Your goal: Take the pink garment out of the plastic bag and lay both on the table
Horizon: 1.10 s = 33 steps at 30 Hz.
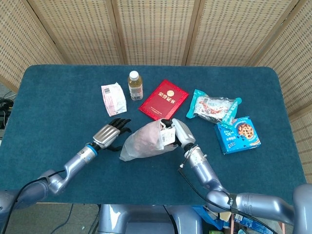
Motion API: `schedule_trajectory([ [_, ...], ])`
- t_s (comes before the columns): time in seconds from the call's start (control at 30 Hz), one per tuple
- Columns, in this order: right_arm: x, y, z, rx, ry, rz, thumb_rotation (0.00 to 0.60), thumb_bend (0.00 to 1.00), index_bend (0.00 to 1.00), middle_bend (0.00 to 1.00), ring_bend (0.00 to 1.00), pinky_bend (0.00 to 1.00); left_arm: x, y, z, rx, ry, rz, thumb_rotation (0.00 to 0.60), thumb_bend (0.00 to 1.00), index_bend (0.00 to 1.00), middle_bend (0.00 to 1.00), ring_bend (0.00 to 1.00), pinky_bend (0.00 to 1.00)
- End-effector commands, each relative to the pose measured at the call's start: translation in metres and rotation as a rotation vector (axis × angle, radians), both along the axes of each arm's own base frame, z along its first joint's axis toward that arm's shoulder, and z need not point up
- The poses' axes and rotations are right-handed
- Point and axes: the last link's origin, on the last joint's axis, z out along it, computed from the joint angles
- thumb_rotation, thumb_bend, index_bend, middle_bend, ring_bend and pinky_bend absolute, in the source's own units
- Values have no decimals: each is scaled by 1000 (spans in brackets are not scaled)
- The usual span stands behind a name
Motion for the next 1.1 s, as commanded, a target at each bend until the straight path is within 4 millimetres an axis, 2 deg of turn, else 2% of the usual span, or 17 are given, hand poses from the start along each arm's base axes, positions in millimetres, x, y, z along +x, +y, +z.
schedule_trajectory([
  [0.03,0,0,0,3,-2,-1,600,943,659,687,576,634,14,1,-10,-13,-23,5,600,319,249,0,0,0],
  [0.23,0,1,0,10,-4,0,600,944,659,687,576,634,26,0,-23,-51,-30,7,600,358,263,0,0,0],
  [0.6,1,2,0,12,-11,4,600,944,659,687,576,634,33,-6,-39,-56,-32,-1,600,369,421,0,0,0],
  [0.7,-1,2,1,11,-13,1,600,944,659,687,576,634,35,-8,-43,-60,-40,3,600,394,425,0,0,0],
  [0.87,-4,2,1,12,-14,-6,600,945,659,687,576,634,38,-9,-48,-66,-54,15,600,491,473,0,0,0],
  [1.1,-7,1,3,9,-21,-10,600,945,659,688,576,634,42,-12,-54,-71,-59,9,600,511,518,0,0,0],
])
